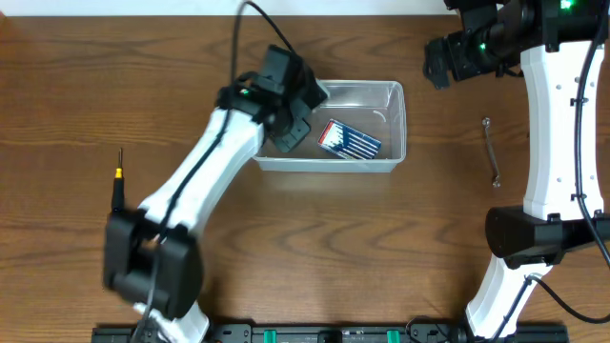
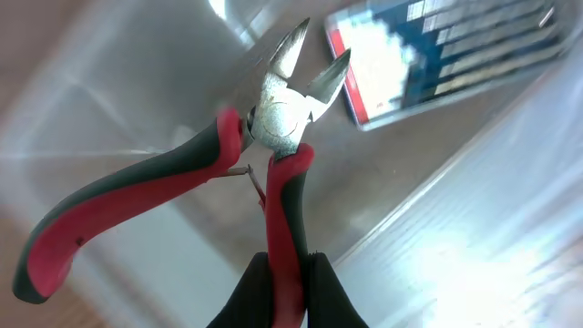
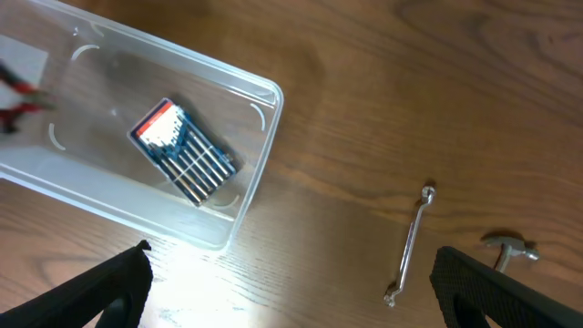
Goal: Pack container
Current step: 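Carry the pliers with the left gripper and release them into the container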
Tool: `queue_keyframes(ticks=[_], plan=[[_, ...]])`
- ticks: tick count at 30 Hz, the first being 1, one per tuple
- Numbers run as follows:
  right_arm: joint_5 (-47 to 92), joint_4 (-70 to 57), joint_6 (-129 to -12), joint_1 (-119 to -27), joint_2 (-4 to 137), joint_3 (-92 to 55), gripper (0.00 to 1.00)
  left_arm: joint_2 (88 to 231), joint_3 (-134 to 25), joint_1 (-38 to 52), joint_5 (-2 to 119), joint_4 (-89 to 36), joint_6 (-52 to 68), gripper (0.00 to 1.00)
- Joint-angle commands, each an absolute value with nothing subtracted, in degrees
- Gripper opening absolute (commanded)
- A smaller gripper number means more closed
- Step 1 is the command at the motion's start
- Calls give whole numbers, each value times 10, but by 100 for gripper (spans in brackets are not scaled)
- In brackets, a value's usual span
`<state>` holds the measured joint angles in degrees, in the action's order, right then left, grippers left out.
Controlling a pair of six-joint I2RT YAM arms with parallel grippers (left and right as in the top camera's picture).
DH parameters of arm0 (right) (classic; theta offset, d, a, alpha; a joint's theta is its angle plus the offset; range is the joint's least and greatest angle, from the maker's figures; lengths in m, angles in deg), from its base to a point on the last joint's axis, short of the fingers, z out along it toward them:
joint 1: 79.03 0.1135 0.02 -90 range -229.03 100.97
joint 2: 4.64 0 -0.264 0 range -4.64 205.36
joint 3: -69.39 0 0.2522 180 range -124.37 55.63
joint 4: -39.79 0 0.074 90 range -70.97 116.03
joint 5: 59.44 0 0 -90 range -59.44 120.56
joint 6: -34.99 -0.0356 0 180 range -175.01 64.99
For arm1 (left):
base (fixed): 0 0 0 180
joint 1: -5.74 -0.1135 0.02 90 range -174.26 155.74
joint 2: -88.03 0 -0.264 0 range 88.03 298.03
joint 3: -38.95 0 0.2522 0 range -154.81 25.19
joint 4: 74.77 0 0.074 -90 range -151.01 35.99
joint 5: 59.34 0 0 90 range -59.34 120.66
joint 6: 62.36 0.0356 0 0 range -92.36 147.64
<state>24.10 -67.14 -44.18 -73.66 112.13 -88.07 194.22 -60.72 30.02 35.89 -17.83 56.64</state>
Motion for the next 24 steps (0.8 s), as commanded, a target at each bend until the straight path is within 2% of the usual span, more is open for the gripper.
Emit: queue_keyframes(ticks=[1,9,19,20,22,24], plan=[[243,-672,-436,-738,1125,-879,99,1978,-604,300,363,-179,583,6],[243,-672,-436,-738,1125,-879,99,2054,-604,300,363,-175,559,6],[243,-670,-436,-738,1125,-879,99,2060,-604,299,362,-161,559,7],[243,-669,-436,-738,1125,-879,99,2060,-604,299,362,-161,559,17],[243,-669,-436,-738,1125,-879,99,2060,-604,299,362,-161,559,49],[243,-669,-436,-738,1125,-879,99,2060,-604,299,362,-161,559,61]])
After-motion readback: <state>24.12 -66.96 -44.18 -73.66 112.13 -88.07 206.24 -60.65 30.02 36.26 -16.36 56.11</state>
